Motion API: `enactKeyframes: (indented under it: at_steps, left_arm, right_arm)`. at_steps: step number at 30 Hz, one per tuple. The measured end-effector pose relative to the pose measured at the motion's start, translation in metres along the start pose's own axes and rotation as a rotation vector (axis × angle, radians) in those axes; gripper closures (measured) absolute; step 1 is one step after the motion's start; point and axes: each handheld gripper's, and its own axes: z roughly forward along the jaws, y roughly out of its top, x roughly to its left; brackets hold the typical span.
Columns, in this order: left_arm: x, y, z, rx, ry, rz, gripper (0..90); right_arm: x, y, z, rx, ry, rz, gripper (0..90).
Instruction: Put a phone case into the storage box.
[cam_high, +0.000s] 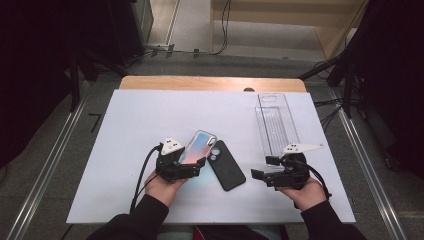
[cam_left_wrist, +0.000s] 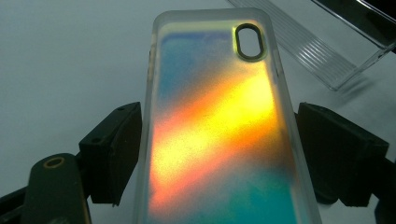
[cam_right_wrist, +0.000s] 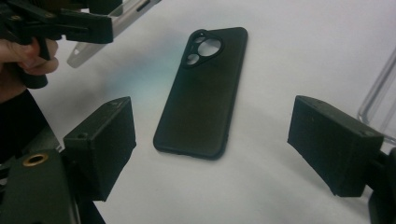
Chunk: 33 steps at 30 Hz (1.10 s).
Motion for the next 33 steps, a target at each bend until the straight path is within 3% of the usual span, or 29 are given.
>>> enactKeyframes:
  at_steps: [7, 12, 18, 23, 27, 33]
  left_arm:
    - [-0.002, -0.006, 0.005, -0.063, 0.018, -0.037, 17.3]
    - [-0.008, -0.011, 0.006, -0.122, 0.056, 0.0, 17.3]
    - [-0.015, -0.022, 0.011, -0.161, 0.09, 0.004, 17.3]
    - [-0.02, -0.03, 0.018, -0.19, 0.088, 0.031, 17.3]
    - [-0.021, -0.033, 0.019, -0.209, 0.052, 0.014, 17.4]
    - [-0.029, -0.036, 0.018, -0.277, 0.054, 0.068, 17.3]
  right_arm:
    - [0.004, 0.007, 0.008, 0.016, 0.001, 0.017, 13.3]
    - [0.007, 0.011, 0.012, 0.012, 0.008, 0.024, 13.3]
    - [0.014, 0.015, 0.022, 0.015, 0.029, 0.027, 15.6]
    - [0.017, 0.022, 0.028, 0.002, 0.04, 0.035, 15.6]
    - [0.018, 0.026, 0.031, -0.009, 0.05, 0.035, 15.6]
    - [0.016, 0.033, 0.037, -0.013, 0.057, 0.046, 15.6]
